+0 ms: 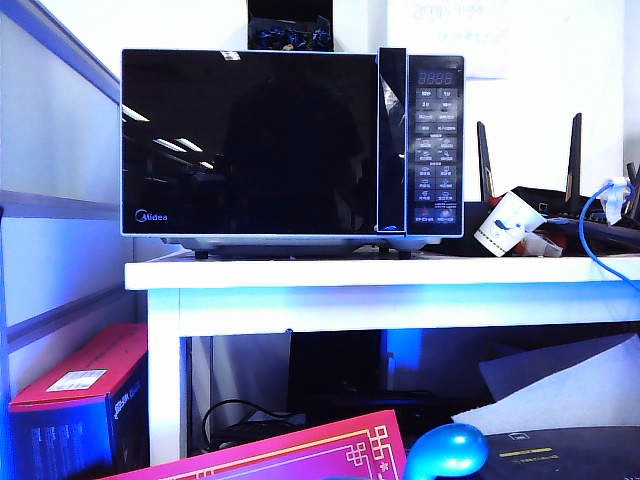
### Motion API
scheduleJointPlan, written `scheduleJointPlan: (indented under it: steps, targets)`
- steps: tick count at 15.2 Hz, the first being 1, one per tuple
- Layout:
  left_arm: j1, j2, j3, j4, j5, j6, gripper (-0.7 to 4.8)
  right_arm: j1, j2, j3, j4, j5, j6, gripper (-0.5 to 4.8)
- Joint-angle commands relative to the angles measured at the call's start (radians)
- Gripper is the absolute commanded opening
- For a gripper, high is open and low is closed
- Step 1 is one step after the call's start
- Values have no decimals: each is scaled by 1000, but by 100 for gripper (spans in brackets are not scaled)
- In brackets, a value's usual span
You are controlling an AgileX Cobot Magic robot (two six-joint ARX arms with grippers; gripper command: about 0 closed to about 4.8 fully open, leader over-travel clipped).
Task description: Open the microwave door, place the box of snacks from the top of the microwave inside, then close the microwave door.
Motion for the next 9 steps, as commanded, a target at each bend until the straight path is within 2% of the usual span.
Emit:
scheduleJointPlan:
  steps: [1, 9]
  targets:
    - [0, 0, 2, -14, -2, -2, -5, 0, 0, -55, -10, -36, 50, -5]
    - [0, 0, 2, -14, -3, -2, -5, 0, 0, -54, -7, -38, 50, -5]
